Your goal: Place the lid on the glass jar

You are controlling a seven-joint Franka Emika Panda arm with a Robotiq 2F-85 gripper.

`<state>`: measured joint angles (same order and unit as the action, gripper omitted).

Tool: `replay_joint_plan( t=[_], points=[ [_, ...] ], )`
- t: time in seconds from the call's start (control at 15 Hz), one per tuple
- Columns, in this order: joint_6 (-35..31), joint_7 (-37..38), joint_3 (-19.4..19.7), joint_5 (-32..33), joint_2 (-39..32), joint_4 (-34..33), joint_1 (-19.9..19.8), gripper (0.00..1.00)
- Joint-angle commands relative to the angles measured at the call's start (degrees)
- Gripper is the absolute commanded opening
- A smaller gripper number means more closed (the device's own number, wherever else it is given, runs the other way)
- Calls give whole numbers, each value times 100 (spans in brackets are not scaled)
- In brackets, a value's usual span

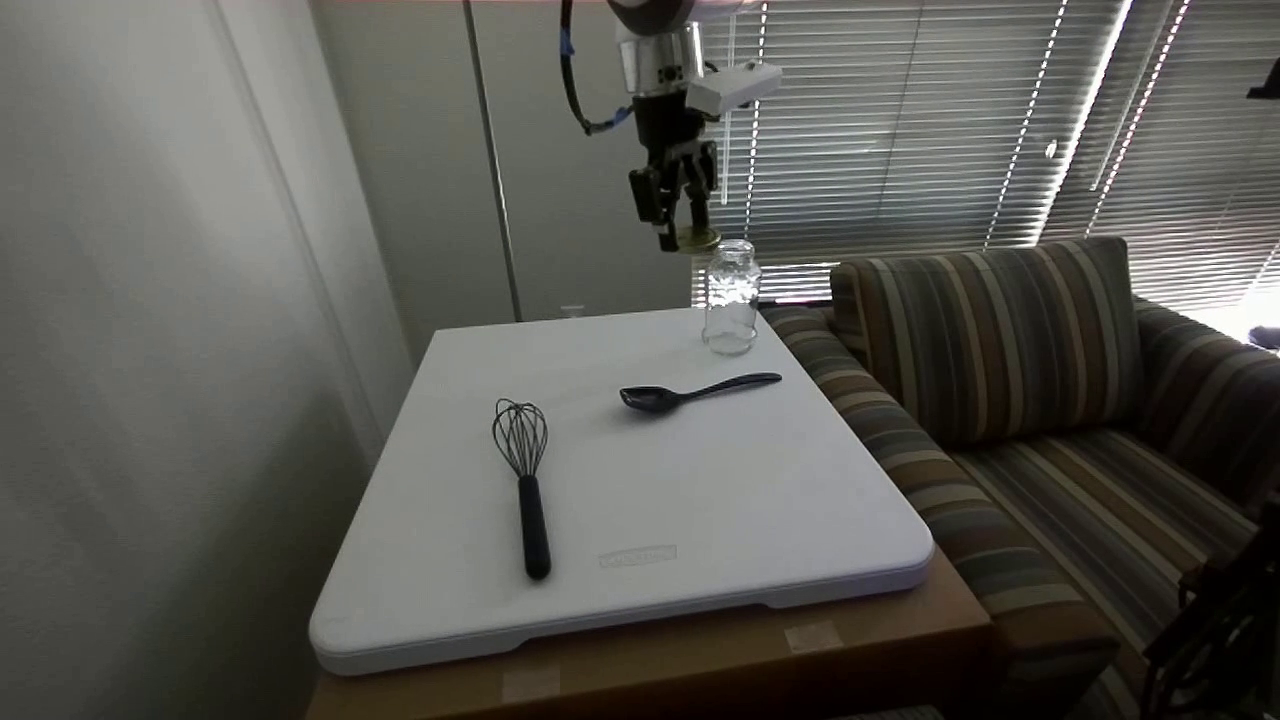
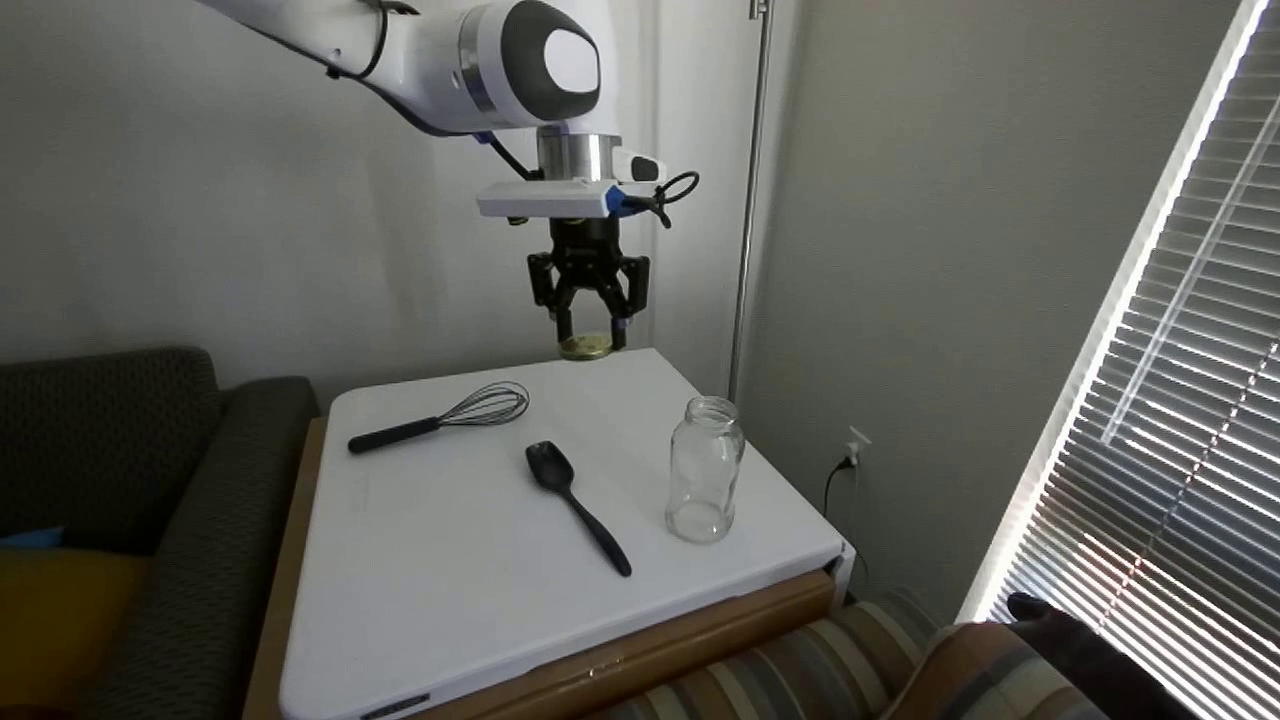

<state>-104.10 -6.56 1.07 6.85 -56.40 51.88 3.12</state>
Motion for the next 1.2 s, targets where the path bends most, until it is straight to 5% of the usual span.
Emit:
replay_joint_plan(
  t=[0.0,0.6,1.13],
  points=[
    [506,119,232,100,-350,-769,-184,47],
    [886,764,278,-474,-948,-1653,-995,47],
    [493,1540,302,-774,-1353,-2062,-1124,47]
  ],
)
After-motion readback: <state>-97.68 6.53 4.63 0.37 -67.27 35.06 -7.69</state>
